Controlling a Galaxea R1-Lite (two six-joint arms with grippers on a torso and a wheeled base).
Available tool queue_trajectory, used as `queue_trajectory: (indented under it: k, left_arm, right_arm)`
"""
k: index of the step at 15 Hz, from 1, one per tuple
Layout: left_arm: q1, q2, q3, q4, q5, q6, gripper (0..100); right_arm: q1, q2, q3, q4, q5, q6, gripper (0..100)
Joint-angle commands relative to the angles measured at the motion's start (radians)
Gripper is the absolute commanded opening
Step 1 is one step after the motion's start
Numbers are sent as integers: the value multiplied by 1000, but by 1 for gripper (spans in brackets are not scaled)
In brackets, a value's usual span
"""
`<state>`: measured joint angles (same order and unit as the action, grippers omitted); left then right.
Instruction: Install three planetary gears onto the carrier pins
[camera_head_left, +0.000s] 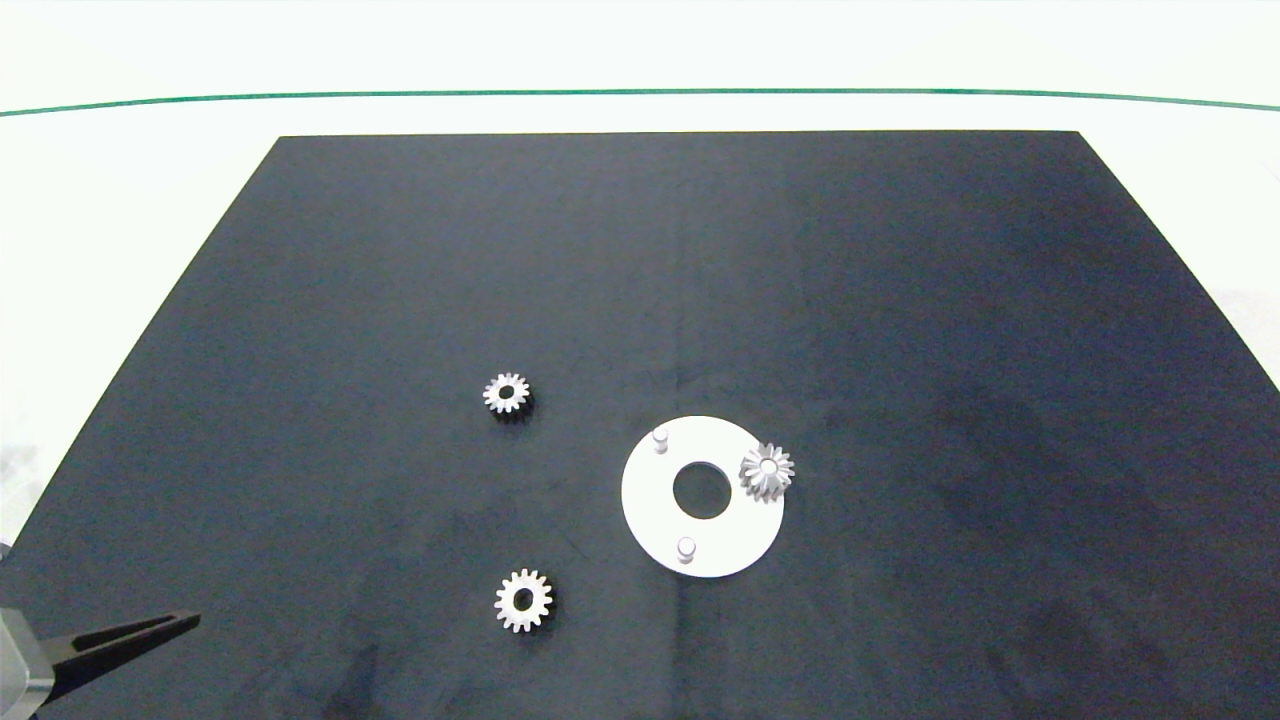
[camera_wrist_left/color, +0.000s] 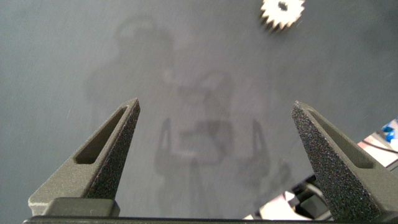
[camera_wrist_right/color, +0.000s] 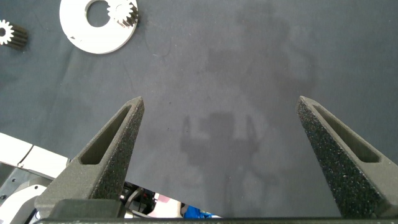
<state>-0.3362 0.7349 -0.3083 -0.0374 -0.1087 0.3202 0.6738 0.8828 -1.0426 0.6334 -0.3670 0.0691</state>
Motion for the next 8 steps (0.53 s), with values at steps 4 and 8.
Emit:
queue_trajectory:
  k: [4,8]
  left_arm:
    - [-169,178,-2,-122,0,-9,100]
    - [-190,250,2,-182,3,-18,100]
  right_arm:
    - [-34,-34,-2,6,-3,0,100]
    - [-36,-45,-4,6,-3,0,100]
